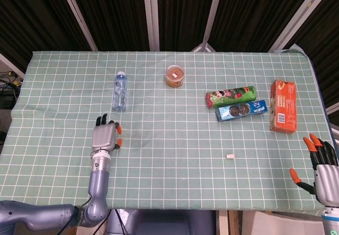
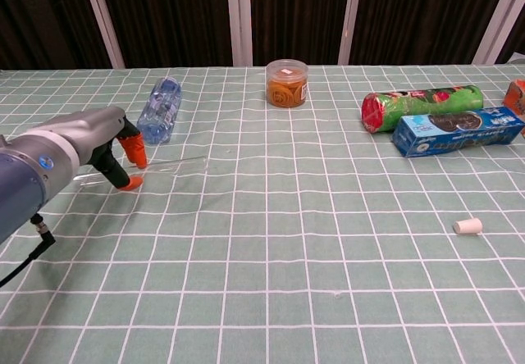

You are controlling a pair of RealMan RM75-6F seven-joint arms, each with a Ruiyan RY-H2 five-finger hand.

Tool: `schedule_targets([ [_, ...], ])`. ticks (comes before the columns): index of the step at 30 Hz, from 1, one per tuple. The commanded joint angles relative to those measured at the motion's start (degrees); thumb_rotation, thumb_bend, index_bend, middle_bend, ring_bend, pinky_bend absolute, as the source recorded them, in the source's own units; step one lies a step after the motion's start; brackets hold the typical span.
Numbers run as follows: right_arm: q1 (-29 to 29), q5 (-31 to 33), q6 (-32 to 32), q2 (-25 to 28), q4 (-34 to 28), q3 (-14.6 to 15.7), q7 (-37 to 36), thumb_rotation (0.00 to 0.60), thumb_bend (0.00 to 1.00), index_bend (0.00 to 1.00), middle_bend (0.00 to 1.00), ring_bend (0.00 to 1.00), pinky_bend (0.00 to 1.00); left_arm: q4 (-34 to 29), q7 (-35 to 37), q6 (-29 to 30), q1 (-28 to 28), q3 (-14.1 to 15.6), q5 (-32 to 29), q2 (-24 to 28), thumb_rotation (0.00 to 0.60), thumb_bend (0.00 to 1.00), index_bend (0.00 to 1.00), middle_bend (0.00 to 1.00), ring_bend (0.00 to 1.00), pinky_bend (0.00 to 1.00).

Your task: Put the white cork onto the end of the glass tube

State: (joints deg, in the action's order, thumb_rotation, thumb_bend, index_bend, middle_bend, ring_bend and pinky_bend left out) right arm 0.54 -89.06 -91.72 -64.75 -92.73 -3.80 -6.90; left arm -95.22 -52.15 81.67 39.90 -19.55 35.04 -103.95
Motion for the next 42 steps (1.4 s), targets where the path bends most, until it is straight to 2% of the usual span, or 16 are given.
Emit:
schedule_targets([
  [1,0.00,-0.03,0.00,-0.02,-0.03,0.02,0.06,0.600,0.36,0.00,0.00,0.00,0.00,-1.96,1.04,-0.12,-0.14,-0.23,1.28,1.38,0.600,0.58,0.54,0.34,0.02,0.00],
  [8,0.07,-0.10,-0.13,-0.04,0.03,0.08,0.20,0.600,0.36,0.00,0.00,0.00,0.00,-4.25,5.53,-0.93,-1.27,0.41,5.15,4.06,0.600,0.60,0.58,0.40,0.06,0.00],
  [16,0.06,-0.06,-0.14,-0.32,0.10,0.08,0.88,0.600,0.36,0.00,0.00,0.00,0.00,-4.34,10.13,-2.89,-2.21,1.68,8.77,6.34,0.600,0.60,0.59,0.43,0.07,0.00],
  [25,-0.09,0.90,0.39,-1.01,-0.02,-0.18,3.21,0.600,0.36,0.00,0.00,0.00,0.00,-0.83,18.83,-9.60,-2.26,2.83,13.04,7.69,0.600,0.60,0.60,0.44,0.07,0.00],
  [33,-1.56,2.70,2.47,-2.08,-1.78,-1.27,8.22,0.600,0.36,0.00,0.00,0.00,0.00,1.88,26.10,-14.86,-1.27,1.72,15.84,8.80,0.600,0.60,0.60,0.45,0.08,0.00],
  [42,-5.50,5.60,7.20,-4.73,-5.26,-3.45,16.18,0.600,0.36,0.00,0.00,0.00,0.00,1.35,31.53,-18.35,-0.35,0.16,18.19,11.63,0.600,0.60,0.60,0.45,0.08,0.00],
])
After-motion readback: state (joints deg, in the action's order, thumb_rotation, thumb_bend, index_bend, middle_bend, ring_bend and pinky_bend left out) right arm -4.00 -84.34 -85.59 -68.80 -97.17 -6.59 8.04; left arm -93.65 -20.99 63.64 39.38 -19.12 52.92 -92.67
